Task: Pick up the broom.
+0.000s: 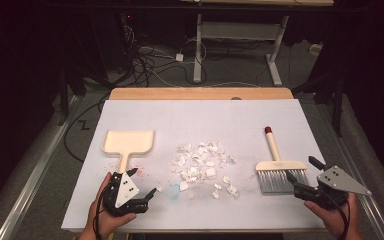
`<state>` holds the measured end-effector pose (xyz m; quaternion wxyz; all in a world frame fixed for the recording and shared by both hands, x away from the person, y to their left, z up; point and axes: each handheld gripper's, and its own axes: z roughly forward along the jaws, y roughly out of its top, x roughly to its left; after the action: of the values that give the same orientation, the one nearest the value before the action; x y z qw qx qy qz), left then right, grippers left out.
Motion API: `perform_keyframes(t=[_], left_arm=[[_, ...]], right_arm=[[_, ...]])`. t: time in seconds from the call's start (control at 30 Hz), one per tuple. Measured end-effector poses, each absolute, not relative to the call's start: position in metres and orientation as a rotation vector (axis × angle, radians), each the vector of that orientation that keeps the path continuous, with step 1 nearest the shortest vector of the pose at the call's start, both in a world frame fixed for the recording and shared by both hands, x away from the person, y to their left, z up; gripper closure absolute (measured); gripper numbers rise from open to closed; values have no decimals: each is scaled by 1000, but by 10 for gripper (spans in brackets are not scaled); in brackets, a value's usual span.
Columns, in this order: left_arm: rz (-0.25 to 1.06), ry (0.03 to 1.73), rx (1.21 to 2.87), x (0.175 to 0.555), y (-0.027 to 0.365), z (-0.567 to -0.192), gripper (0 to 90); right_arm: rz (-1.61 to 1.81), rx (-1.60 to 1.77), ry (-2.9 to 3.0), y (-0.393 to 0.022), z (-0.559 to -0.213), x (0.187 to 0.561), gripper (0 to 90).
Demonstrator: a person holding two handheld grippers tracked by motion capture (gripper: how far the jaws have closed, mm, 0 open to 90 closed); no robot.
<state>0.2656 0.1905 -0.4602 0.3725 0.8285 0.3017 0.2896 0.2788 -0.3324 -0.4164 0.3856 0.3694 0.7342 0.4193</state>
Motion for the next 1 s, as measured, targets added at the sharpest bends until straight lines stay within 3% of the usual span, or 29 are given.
perform_keyframes(t=[0.67,1.0], left_arm=[[713,792,2129,268,190,-465,165],[707,791,2152,273,188,-469,165]], right_arm=[[1065,927,1860,-326,-414,281,205],[986,1112,1924,-325,-404,327,210]])
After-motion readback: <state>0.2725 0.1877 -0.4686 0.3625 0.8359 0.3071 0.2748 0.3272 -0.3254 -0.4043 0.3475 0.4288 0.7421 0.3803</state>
